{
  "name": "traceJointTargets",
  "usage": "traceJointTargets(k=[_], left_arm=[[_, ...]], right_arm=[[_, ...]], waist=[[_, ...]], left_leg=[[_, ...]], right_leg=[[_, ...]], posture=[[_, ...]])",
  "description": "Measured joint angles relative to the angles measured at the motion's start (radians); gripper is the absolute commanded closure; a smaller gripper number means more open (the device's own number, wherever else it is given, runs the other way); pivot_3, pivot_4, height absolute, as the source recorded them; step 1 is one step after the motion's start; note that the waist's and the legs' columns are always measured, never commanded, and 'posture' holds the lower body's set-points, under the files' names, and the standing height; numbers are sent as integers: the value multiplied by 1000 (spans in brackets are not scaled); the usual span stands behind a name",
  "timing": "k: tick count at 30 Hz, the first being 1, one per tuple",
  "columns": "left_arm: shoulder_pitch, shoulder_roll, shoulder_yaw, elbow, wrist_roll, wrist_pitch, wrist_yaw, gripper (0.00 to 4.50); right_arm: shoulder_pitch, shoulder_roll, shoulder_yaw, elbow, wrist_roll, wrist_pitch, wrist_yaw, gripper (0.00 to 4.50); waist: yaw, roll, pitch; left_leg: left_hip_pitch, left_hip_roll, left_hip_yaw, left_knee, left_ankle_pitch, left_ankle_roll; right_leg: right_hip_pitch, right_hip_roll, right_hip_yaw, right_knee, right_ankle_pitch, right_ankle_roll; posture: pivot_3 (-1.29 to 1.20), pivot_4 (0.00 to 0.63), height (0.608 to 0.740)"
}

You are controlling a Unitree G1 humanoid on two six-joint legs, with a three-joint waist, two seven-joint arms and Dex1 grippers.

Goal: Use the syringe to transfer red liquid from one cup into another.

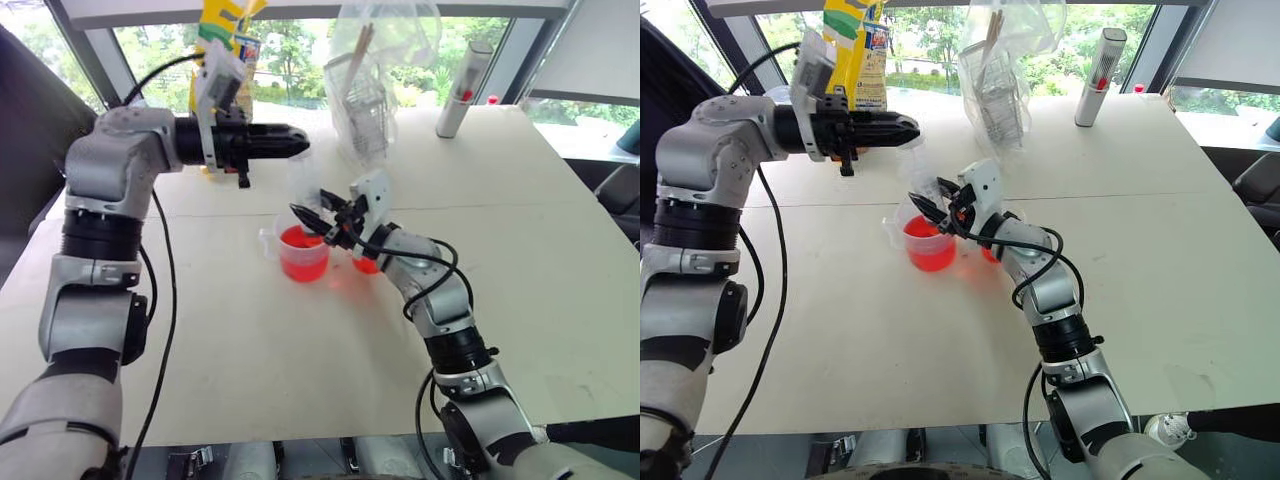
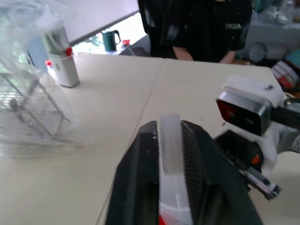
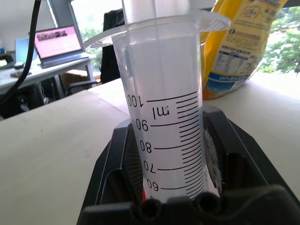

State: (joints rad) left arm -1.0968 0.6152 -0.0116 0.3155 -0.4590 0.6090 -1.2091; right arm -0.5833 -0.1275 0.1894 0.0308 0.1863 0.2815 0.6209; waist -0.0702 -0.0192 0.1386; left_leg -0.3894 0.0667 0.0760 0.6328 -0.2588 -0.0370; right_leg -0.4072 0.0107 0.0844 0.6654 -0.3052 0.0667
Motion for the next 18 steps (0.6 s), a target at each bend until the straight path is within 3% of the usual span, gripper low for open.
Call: traceJointTargets(k=[5, 18], left_arm=[[14, 7, 9, -13, -3, -3, 17, 25], [86, 80, 68, -36, -29, 15, 8, 25]], right_arm=[[-11, 1, 10, 0, -6, -4, -2, 3113], [-26, 14, -64, -71, 63, 91, -64, 3113]], waist=[[3, 0, 0], [2, 0, 0]], left_leg=[[0, 0, 0, 1, 0, 0], [0, 0, 0, 0, 0, 0]], right_leg=[[1, -1, 0, 0, 0, 0], [0, -2, 0, 0, 0, 0]], posture=[[0, 150, 739], [0, 150, 739]])
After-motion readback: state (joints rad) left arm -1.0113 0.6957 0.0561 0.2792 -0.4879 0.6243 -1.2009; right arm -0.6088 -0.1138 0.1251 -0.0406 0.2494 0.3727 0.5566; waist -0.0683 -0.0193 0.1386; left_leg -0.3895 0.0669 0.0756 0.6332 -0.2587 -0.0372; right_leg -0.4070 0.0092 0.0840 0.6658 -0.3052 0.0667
